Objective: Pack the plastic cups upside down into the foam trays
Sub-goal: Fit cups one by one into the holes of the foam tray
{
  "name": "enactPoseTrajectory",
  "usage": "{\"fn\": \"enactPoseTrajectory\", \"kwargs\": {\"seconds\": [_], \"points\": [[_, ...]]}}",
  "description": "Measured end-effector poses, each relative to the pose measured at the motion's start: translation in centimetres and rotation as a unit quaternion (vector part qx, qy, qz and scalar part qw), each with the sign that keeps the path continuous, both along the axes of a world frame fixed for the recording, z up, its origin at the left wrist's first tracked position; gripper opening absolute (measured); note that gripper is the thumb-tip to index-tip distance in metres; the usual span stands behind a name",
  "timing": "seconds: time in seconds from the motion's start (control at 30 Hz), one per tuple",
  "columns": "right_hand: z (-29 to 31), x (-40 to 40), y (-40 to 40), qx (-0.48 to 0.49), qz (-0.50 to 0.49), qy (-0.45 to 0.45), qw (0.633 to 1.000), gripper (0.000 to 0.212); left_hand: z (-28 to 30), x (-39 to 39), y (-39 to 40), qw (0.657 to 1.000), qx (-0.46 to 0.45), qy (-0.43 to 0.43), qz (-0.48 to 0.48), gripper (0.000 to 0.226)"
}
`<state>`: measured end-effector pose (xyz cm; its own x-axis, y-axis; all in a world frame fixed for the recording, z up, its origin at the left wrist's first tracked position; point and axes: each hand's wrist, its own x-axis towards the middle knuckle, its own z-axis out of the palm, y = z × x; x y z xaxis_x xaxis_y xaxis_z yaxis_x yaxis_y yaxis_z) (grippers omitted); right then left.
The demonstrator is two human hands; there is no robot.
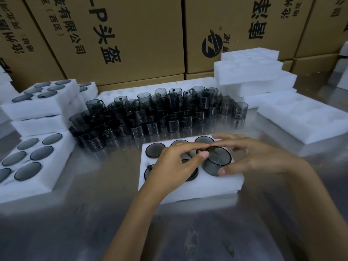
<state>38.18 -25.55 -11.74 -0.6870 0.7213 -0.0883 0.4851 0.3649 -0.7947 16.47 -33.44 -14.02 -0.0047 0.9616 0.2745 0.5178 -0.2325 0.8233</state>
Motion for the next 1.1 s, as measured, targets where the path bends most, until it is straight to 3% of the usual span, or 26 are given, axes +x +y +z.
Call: {"fn": "enactPoseTrajectory", "kwargs": {"seconds": [0.1,0.33,0.6,0.9,1.1], "points": [[-0.2,0.6,0.4,-0.031,0.039,0.032,0.998,0.061,0.1,0.1,-0.1,1.000,-0.001,0.000,-0.002,0.023],[-2.7,-0.9,2.0,-0.050,-0.056,0.075,0.994,0.055,0.3,0.1,-0.1,0.999,-0.032,-0.017,-0.011,0.022],[-3.5,-1.1,2.2,-0.075,-0.059,0.103,0.990,0.072,0.1,0.5,-0.1,0.996,-0.076,-0.026,-0.038,0.016],[-4.3,-1.3,1.6,-0.206,-0.067,0.234,0.948,0.069,-0.2,1.6,-0.6,0.994,-0.067,0.079,-0.047,0.020],[-4.3,-1.5,1.9,-0.197,-0.082,0.224,0.951,0.072,-0.5,1.6,-0.2,0.990,-0.064,0.118,-0.048,0.034]]}}
